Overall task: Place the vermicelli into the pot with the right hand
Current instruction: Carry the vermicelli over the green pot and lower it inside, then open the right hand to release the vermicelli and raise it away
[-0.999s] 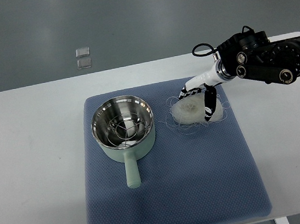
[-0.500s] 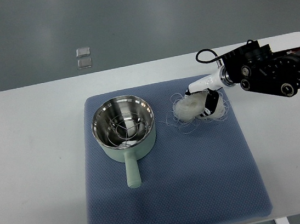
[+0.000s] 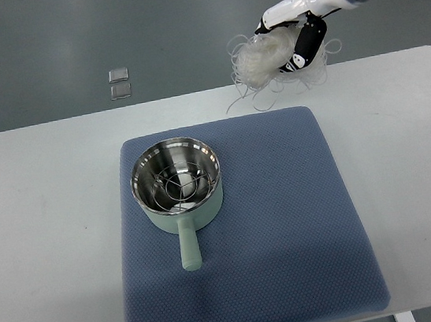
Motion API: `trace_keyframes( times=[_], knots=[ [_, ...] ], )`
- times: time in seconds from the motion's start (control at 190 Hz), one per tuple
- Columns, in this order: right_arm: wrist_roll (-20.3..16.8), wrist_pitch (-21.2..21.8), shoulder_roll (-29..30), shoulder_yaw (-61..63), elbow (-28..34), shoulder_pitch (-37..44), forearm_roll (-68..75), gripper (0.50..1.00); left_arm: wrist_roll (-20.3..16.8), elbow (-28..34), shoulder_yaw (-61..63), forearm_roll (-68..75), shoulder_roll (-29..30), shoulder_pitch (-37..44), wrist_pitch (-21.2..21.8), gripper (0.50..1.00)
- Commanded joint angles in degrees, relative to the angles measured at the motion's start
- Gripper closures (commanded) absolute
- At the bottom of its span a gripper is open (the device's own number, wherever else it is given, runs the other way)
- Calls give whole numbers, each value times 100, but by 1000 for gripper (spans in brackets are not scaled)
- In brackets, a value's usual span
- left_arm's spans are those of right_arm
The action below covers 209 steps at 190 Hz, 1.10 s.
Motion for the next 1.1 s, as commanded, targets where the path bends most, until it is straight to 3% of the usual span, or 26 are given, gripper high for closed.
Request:
trace_keyframes(
  times=[0.0, 0.131, 0.331, 0.642, 0.82, 1.094],
  knots=[
    [0, 112, -150, -8, 243, 381, 239, 1000, 0, -10, 5, 0, 0, 1, 0, 500],
    [0, -29, 26, 1, 296, 416, 423, 1000, 0, -10, 5, 8, 0, -8, 0, 500],
    [0, -723, 1037, -16, 137, 319, 933, 1000, 0, -10, 5, 8, 0, -8, 0, 500],
    [8, -855, 2838, -60, -1172, -638, 845, 1000, 0, 43, -4, 0, 0, 1, 0, 500],
    [8, -908, 3304, -25, -1585, -1166, 775, 1000, 0, 43, -4, 0, 0, 1, 0, 500],
    [8, -1013, 3542, 27, -1963, -1614, 731, 1000, 0, 43, -4, 0, 0, 1, 0, 500]
  ],
)
